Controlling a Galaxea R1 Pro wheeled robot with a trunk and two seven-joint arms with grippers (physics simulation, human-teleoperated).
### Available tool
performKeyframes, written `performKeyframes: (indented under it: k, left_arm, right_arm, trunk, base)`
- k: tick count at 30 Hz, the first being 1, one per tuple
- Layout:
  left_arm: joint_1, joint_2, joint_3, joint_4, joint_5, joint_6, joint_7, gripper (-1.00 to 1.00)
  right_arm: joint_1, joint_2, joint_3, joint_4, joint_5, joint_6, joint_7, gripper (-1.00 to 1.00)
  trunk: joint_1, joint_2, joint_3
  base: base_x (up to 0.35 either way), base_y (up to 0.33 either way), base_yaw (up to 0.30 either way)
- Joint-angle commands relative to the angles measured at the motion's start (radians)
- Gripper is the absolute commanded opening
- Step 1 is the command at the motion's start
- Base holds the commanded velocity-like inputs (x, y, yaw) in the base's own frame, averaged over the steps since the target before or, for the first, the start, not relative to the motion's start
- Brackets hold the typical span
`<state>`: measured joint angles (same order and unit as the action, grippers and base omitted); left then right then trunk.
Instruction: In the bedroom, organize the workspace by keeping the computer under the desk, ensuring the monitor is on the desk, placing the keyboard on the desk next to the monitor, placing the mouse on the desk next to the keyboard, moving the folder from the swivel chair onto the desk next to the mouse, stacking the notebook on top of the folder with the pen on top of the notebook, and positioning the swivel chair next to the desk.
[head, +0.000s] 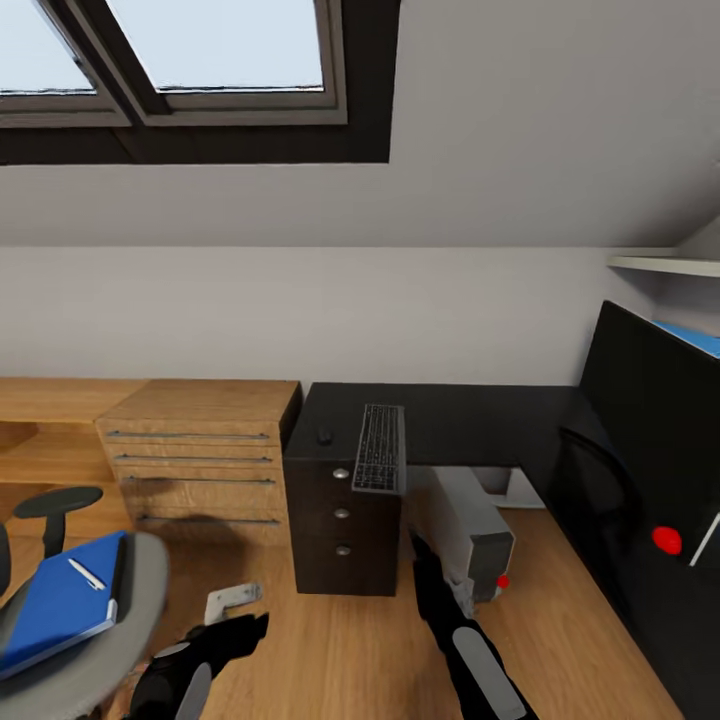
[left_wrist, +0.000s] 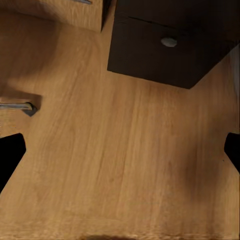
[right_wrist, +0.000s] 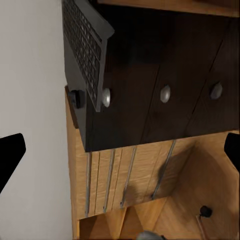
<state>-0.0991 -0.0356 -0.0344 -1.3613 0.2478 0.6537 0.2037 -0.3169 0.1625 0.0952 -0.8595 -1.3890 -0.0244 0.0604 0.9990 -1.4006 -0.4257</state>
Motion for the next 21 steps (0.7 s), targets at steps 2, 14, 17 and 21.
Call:
performKeyframes:
  k: [2,14,17,21]
  left_arm:
    - [-0.001,0.0,-0.001,0.047,0.01,0.0,0.01,1.0]
    - [-0.001,0.003,-0.001,0.289,0.007,-0.239,0.005,1.0]
    - [-0.001,0.004,-0.002,0.334,0.007,-0.3,0.004,1.0]
    - [-0.001,0.005,-0.004,0.419,0.005,-0.384,0.005,1.0]
  right_arm:
    - [-0.001,-0.001,0.002,0.03,0.008,-0.011,0.005,1.0]
    - [-0.001,-0.003,0.006,0.313,0.211,-0.256,0.004,1.0]
    - [-0.001,-0.002,0.007,0.369,0.261,-0.327,0.004,1.0]
    - [-0.001,-0.001,0.007,0.441,0.37,-0.428,0.004,1.0]
  trunk:
    - [-0.001,-0.001,-0.001]
    - [-0.001,-0.001,-0.001]
    - [-0.001,-0.001,-0.001]
    - [-0.004,0.006,0.002]
  base:
    - [-0.323,-0.169,0.0]
    - [-0.205,-0.12,0.0]
    - [-0.033,-0.021,0.0]
    - [-0.013,-0.008,0.0]
